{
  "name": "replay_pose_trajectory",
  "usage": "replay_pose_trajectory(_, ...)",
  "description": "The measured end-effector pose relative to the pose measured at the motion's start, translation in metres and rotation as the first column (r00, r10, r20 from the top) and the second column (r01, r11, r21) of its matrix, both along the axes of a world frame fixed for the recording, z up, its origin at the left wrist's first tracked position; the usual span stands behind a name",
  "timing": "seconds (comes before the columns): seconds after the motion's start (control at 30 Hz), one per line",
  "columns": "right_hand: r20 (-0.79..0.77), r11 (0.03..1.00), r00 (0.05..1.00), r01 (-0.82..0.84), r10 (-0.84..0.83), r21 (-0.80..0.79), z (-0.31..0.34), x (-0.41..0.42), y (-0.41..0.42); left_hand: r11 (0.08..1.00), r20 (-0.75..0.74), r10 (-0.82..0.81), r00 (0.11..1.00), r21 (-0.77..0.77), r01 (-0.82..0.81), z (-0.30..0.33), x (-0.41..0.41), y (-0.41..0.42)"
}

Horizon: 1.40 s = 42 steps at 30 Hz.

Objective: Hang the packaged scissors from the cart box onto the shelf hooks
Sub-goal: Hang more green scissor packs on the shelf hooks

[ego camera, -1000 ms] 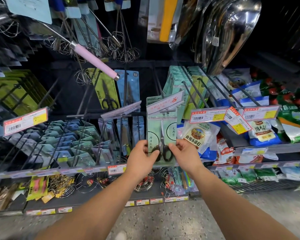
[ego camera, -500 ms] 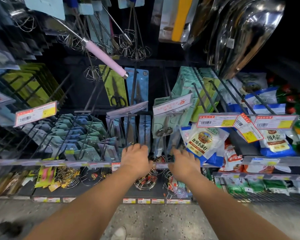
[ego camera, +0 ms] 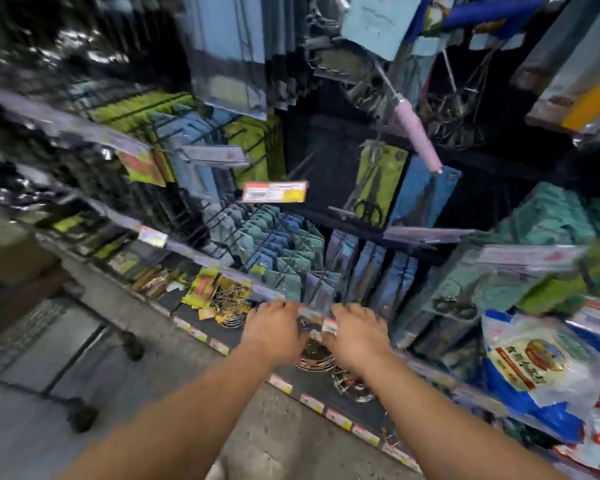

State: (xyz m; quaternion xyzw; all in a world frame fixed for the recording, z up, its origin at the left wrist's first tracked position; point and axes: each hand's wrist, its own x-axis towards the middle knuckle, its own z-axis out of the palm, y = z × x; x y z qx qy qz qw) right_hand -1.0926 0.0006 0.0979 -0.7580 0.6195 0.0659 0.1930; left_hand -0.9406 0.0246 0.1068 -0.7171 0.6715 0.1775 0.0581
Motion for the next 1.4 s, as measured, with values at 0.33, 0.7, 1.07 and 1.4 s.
replay_pose_trajectory(0.33, 0.027, 0.933, 0.934, -0.354, 0.356, -0.058, 0.014, 0.227, 0.004, 0.932, -0.019, 0.358, 0.934, -0.057, -0.358, 0.011, 0.205, 0.059)
replay_pose_trajectory(0.7, 0.06, 0.776, 0.774, -0.625, 0.63, -0.089, 0.022, 0.484, 0.053, 0.772, -0.015, 0.634, 0.773, -0.044, -0.634, 0.02, 0.433, 0.145)
replay_pose_trajectory(1.07, 0.071, 0.644, 0.64, -0.761, 0.765, -0.078, 0.017, 0.611, 0.056, 0.616, -0.014, 0.785, 0.619, -0.081, -0.783, 0.014, 0.535, 0.166)
replay_pose_trajectory(1.4, 0.055, 0.541, 0.538, -0.838, 0.841, -0.067, 0.013, 0.714, -0.031, 0.522, -0.007, 0.851, 0.525, -0.083, -0.849, 0.008, 0.622, 0.089)
